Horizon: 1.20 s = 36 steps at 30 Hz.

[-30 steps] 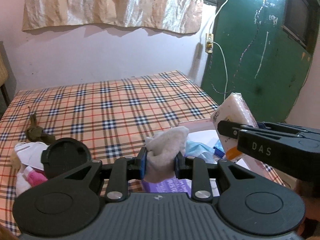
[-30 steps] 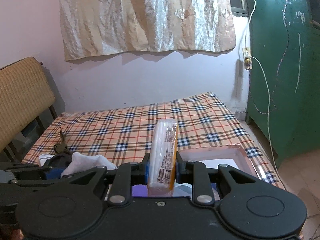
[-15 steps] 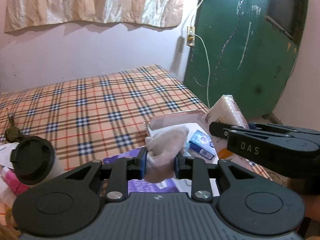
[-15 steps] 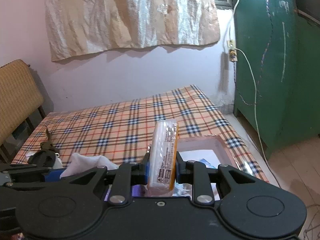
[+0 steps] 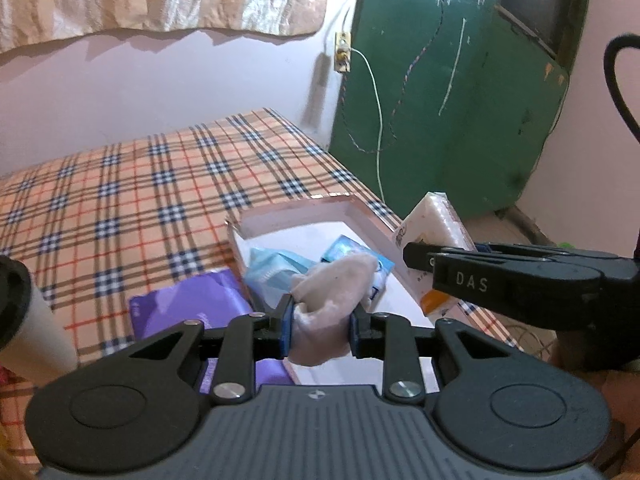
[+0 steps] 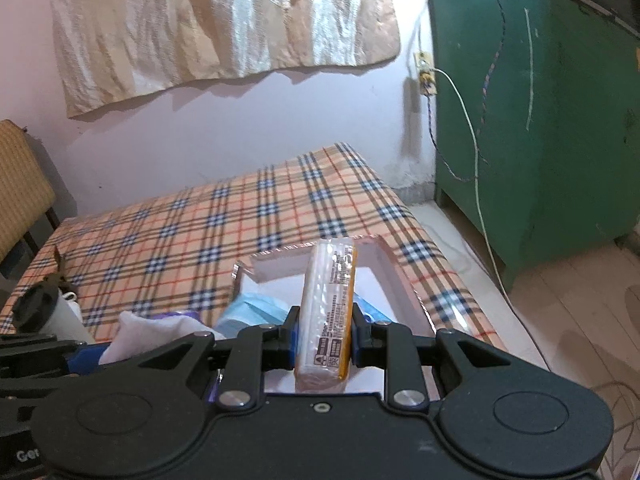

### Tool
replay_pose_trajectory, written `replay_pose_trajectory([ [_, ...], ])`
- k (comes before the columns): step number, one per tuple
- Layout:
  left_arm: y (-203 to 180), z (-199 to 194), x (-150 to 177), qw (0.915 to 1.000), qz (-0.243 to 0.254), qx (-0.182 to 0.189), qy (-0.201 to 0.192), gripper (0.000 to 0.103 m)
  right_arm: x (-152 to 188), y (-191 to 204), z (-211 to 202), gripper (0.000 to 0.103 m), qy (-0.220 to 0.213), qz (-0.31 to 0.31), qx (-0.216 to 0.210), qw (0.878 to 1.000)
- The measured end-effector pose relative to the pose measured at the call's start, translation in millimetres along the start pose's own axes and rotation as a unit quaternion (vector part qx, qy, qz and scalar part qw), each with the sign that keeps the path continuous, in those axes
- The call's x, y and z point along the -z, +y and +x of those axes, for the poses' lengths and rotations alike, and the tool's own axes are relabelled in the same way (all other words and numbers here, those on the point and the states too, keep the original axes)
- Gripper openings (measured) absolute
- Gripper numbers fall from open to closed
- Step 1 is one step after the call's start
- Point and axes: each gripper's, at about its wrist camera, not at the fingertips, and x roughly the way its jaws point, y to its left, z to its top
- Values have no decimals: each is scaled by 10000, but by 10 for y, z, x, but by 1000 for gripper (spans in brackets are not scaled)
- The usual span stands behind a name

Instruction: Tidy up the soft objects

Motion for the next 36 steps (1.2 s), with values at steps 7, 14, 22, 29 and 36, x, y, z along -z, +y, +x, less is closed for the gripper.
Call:
replay_pose_trajectory([
  [7, -140, 130, 25, 9997, 129, 189, 53, 31, 79, -160, 69, 29, 128, 101, 109, 9998],
  [14, -178, 174, 39, 9996, 116, 239, -54, 61, 80, -243, 122, 35, 141, 192, 163, 9996],
  [22, -80, 45, 12, 9998, 1, 3, -184, 84, 30, -197, 0, 56, -5, 206, 101, 9997],
  [29, 64, -201, -47, 9988, -136, -364, -301, 95, -45, 16, -213, 68, -245, -42, 188, 9995],
  [36, 261, -391, -53, 9963, -303, -762, -271, 95, -58, 264, -338, 70, -304, -182, -26, 9994],
])
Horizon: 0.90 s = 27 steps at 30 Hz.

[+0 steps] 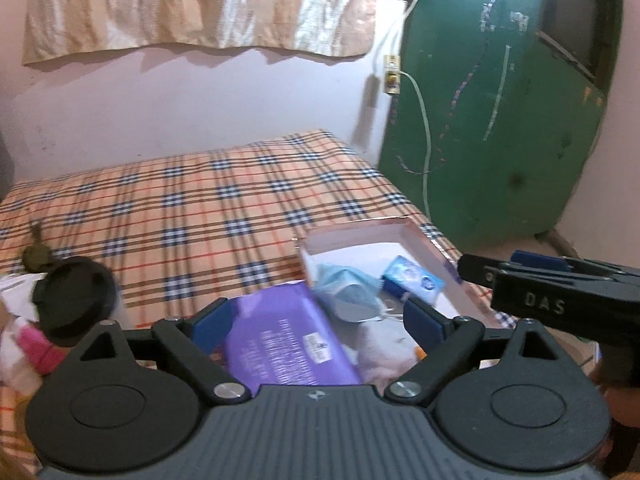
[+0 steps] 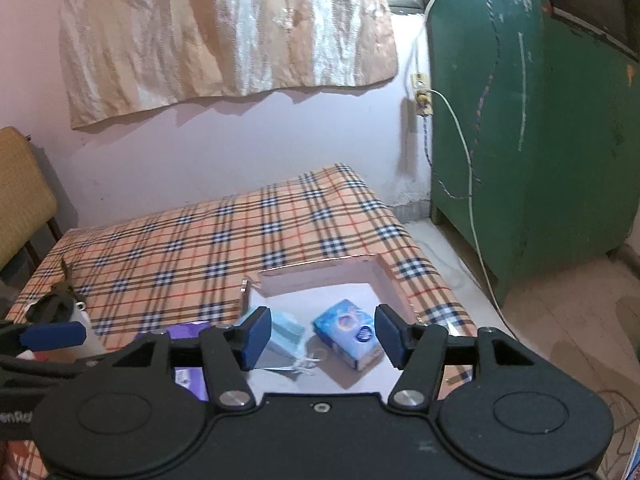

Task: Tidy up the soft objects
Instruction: 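Open the left tool over the box while the right tool releases the packet into it, then move both tools back toward the tape roll and towel on the bed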

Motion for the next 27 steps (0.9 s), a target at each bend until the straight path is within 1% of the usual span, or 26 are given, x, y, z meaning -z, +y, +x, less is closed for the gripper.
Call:
replay_pose_trajectory([
  [4, 135, -113, 19, 9998, -52, -178, 2, 95, 14, 173, -38, 72, 7, -95, -110, 9999],
  [7, 234, -181, 42, 9992, -119, -369, -18, 100, 28, 294, -47, 73, 22, -164, -204, 9997],
  [16, 516, -315, 119, 9967, -413, -688, -84, 101, 59, 619, -52, 76, 56, -343, -441, 9984],
  [19, 629, -370, 163, 9954, -650, -683, -163, 103, 70, 719, -58, 76, 67, -379, -549, 9977],
  [22, 719, -424, 191, 9927, -862, -814, -229, 103, 98, 824, -52, 77, 100, -457, -657, 9967],
  [27, 896, -492, 229, 9892, -1052, -1010, -131, 103, 141, 989, -41, 77, 146, -527, -827, 9951],
])
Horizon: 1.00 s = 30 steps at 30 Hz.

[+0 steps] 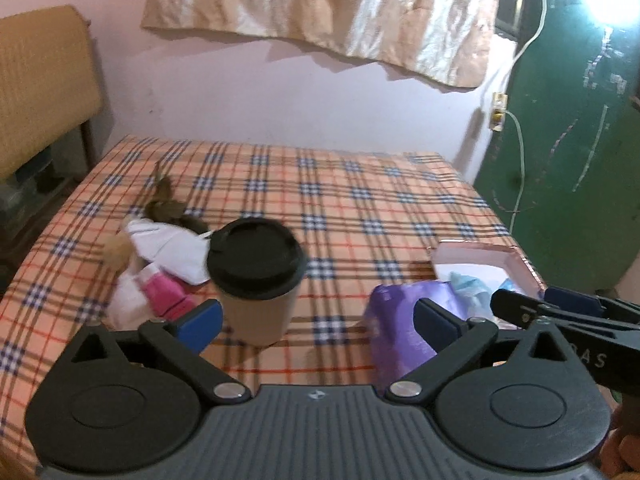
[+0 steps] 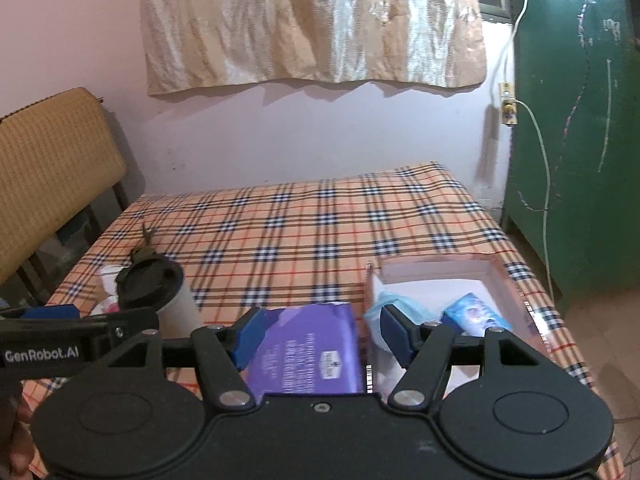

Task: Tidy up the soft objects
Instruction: 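Move both tools back toward the tape roll and towel on the bed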

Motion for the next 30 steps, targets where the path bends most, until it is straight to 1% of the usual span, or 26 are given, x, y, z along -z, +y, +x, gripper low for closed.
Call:
replay_pose_trajectory([
  [5, 209, -47, 29, 9996, -251, -144, 20, 103, 23, 214, 19, 77, 27, -122, -197, 9997],
  [11, 401, -96, 62, 9991, -266, -325, 75, 103, 55, 462, 63, 77, 93, -238, -449, 9987],
  [15, 510, -124, 64, 9984, -238, -513, 91, 103, 79, 626, 90, 77, 132, -317, -569, 9978],
  [30, 854, -237, 100, 9959, -396, -798, 119, 103, 118, 1019, 157, 77, 212, -548, -851, 9946],
])
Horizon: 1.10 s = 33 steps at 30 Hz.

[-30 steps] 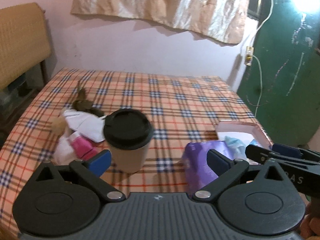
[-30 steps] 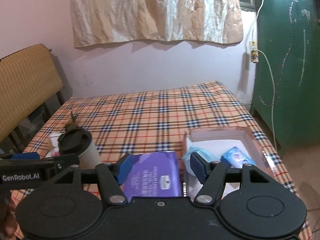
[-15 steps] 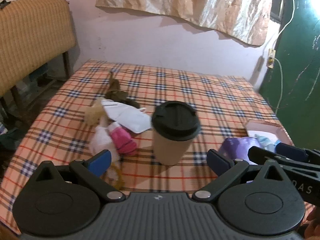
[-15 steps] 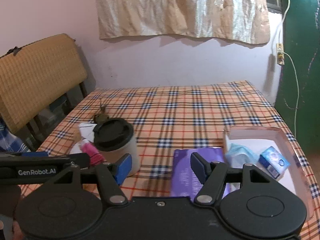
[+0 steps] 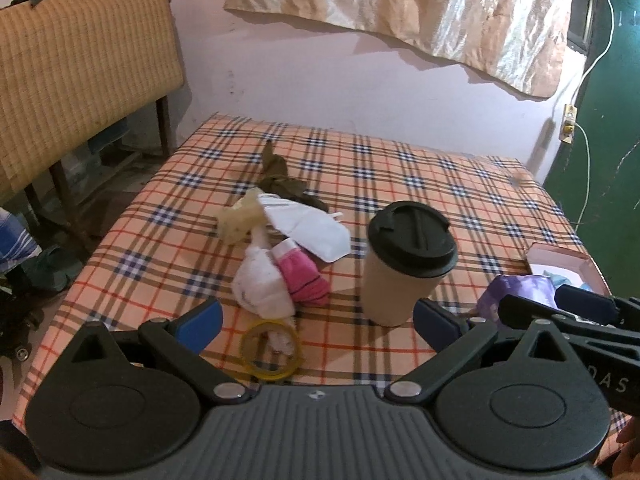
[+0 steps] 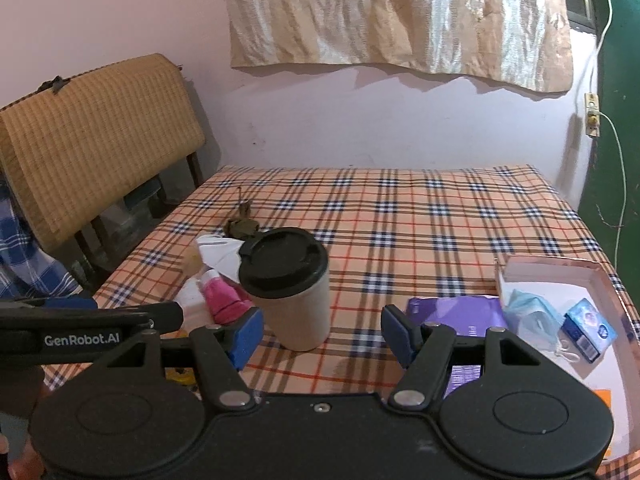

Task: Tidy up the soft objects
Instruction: 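Move both tools back toward the tape roll and towel on the bed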

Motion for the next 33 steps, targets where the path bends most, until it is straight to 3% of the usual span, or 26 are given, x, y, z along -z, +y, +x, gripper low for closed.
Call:
replay_pose_trajectory([
  [20, 616, 9, 234, 9992, -324, -209, 132, 103, 191, 609, 217, 78, 223, -349, -538, 9977],
  [27, 817, 205, 402, 9978, -452, -321, 367, 103, 421, 721, 319, 79, 472, -474, -674, 9955],
  [33, 803, 452, 462, 9971, -514, -116, 557, 103, 514, 647, 355, 79, 516, -435, -649, 9956],
])
